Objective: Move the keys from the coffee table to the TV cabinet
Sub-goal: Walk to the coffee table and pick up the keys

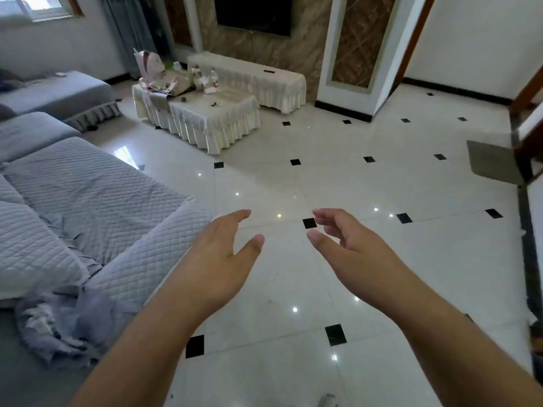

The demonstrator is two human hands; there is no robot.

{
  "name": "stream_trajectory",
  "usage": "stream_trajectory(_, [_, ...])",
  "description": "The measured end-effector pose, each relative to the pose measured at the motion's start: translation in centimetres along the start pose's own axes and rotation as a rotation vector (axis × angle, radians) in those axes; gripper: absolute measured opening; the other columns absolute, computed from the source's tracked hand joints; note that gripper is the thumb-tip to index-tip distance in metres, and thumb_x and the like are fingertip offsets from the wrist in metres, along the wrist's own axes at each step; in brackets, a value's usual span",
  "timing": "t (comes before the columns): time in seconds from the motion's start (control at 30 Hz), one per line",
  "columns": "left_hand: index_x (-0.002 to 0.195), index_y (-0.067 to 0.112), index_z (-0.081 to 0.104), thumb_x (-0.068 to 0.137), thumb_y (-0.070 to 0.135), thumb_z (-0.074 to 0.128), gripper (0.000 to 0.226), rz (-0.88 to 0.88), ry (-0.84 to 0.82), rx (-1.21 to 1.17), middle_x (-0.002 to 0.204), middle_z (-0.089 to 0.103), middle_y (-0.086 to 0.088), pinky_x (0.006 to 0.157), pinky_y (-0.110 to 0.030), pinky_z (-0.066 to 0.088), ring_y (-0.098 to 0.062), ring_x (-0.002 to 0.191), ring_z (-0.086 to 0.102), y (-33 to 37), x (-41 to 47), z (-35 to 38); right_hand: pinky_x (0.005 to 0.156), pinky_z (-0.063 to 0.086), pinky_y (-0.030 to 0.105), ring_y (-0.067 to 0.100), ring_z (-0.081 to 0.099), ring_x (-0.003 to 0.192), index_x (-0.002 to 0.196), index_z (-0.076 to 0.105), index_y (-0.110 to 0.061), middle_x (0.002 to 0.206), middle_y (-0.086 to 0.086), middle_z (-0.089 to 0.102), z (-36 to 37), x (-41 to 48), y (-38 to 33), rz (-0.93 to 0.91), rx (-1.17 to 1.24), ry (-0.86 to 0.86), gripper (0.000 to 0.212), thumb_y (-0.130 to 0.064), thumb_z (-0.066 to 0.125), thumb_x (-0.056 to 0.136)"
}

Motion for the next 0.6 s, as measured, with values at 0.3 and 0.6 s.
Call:
stream_trajectory(0.3, [0.141, 0.048, 0.035, 0.091, 0.059, 0.048, 0.053, -0.028, -0.025, 0.056, 0.148, 0.036, 0.018, 0.096, -0.026, 0.029, -0.001, 0.127, 0.037, 2.5, 9.4, 3.3, 0.094, 0.038, 0.024, -0.004, 0.046, 0.126, 0.136, 0.048, -0.04, 0.134, -0.026, 0.051, -3.9, 9.2, 4.4, 0.055, 0.076, 0.003, 0.045, -0.055, 0.052, 0.093])
stream_trajectory(0.6, [0.136, 0.057, 0.032, 0.088, 0.065, 0.045, 0.05, -0.07, 0.025, 0.099, 0.146, 0.035, 0.022, 0.091, -0.027, 0.031, 0.003, 0.116, 0.036, 7.8, 20.8, 8.0, 0.09, 0.036, 0.025, -0.003, 0.047, 0.119, 0.135, 0.048, -0.041, 0.134, -0.027, 0.051, -11.1, 21.0, 8.8, 0.028, 0.05, -0.018, 0.046, -0.058, 0.049, 0.092])
Point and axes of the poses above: each hand's wrist, its own x-axis towards the middle knuckle, its own z-axis out of the palm, y = z × x, the point moved 5 cm from there along x, towards the middle knuckle
